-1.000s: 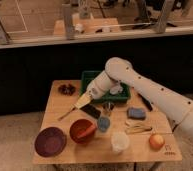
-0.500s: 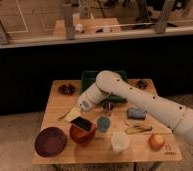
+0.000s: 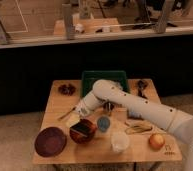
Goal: Place eraser in red bowl
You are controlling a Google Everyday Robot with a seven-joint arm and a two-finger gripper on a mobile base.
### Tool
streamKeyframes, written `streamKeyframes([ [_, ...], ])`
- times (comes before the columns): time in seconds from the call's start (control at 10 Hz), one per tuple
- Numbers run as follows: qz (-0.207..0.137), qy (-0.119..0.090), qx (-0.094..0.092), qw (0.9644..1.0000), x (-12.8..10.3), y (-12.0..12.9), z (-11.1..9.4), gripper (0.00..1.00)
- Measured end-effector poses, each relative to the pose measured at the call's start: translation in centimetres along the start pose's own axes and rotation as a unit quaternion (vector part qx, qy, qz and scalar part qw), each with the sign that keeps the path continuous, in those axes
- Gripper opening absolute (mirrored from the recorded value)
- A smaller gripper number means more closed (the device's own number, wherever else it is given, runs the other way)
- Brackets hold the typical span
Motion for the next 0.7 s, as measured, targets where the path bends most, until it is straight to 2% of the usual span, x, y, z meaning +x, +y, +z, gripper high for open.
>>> streamKeyframes([
  [0.3,-0.001,0.011,-0.013,0.9999,0.39,-0.44,1.1,0.77],
  [0.4,0.0,0.013,-0.016,0.9998,0.44,-0.57,1.22,0.8],
  [0.7,0.009,0.012,-0.027,0.9995,0.41,-0.9,1.07,0.8],
])
